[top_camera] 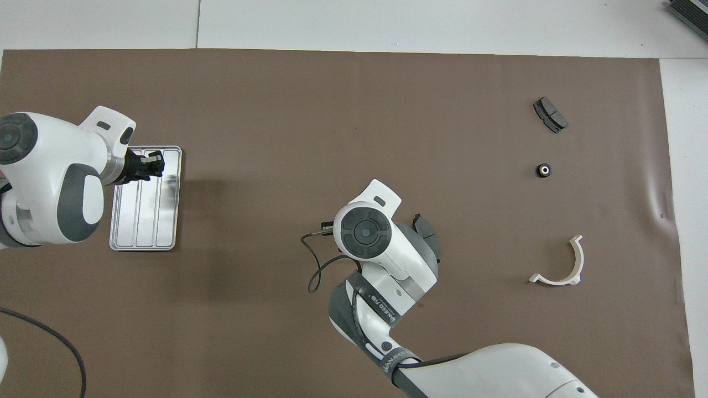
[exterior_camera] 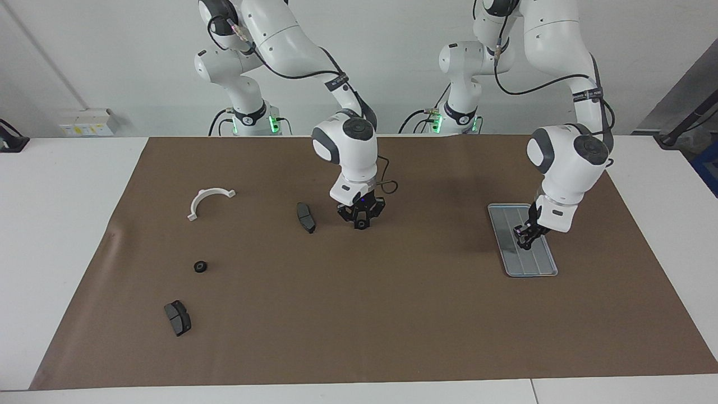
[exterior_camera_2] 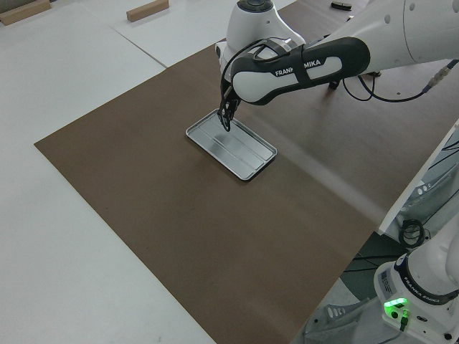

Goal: Place bearing gear from tray to pile

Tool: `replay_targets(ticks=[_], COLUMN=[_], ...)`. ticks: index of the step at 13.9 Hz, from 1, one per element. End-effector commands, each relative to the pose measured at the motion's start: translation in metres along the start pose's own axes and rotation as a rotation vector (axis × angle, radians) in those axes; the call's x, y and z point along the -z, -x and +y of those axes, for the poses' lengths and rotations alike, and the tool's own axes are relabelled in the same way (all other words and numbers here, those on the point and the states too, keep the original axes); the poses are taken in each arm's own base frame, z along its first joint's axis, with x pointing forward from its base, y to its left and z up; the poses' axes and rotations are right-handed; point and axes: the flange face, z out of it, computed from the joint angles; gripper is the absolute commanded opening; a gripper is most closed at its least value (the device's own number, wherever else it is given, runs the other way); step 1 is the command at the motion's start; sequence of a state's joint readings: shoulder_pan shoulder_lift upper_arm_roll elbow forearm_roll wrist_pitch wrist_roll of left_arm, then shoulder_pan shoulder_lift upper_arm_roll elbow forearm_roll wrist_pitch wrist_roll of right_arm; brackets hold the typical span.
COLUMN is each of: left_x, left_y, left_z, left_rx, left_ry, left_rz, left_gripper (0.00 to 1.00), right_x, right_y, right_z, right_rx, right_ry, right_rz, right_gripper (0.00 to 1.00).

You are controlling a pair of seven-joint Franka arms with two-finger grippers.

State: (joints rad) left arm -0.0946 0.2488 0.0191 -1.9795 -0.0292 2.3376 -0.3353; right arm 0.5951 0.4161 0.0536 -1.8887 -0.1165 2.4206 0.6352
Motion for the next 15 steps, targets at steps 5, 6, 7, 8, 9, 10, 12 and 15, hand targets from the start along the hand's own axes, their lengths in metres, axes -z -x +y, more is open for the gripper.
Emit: replay_targets(ticks=[5, 6, 7, 8, 9, 10, 12, 15], left_x=[0.020, 0.021, 0.024, 0.029, 0.030, 0.030, 0.023, 0.008], left_y=[0.081, 0.102, 0.117, 0.131, 0.148, 0.166, 0.193, 0.193], left_z=[0.173, 0.198, 0.217, 0.236, 0.252, 0.268, 0.297, 0.328], left_rx=[0.083, 0.049, 0.016, -0.022, -0.063, -0.101, -0.171, -0.211], left_ry=[0.040, 0.043, 0.049, 0.058, 0.061, 0.064, 0.060, 0.034], left_rz=[-0.004, -0.006, -0.006, -0.004, -0.006, -0.010, -0.011, -0.022], left_gripper=[0.00, 0.00, 0.00, 0.00, 0.00, 0.00, 0.00, 0.00], right_x=[0.106, 0.107, 0.102, 0.095, 0.087, 0.082, 0.059, 0.029], right_y=[-0.060, -0.067, -0.070, -0.070, -0.066, -0.061, -0.047, -0.028], right_z=[0.161, 0.192, 0.219, 0.249, 0.277, 0.296, 0.330, 0.357], right_rx=[-0.086, -0.079, -0.058, -0.045, -0.029, -0.015, -0.023, -0.016], right_ry=[0.075, 0.085, 0.091, 0.097, 0.101, 0.096, 0.072, 0.066], right_rz=[-0.002, -0.016, -0.026, -0.037, -0.059, -0.077, -0.082, -0.064], right_gripper=[0.00, 0.00, 0.00, 0.00, 0.00, 0.00, 0.00, 0.00])
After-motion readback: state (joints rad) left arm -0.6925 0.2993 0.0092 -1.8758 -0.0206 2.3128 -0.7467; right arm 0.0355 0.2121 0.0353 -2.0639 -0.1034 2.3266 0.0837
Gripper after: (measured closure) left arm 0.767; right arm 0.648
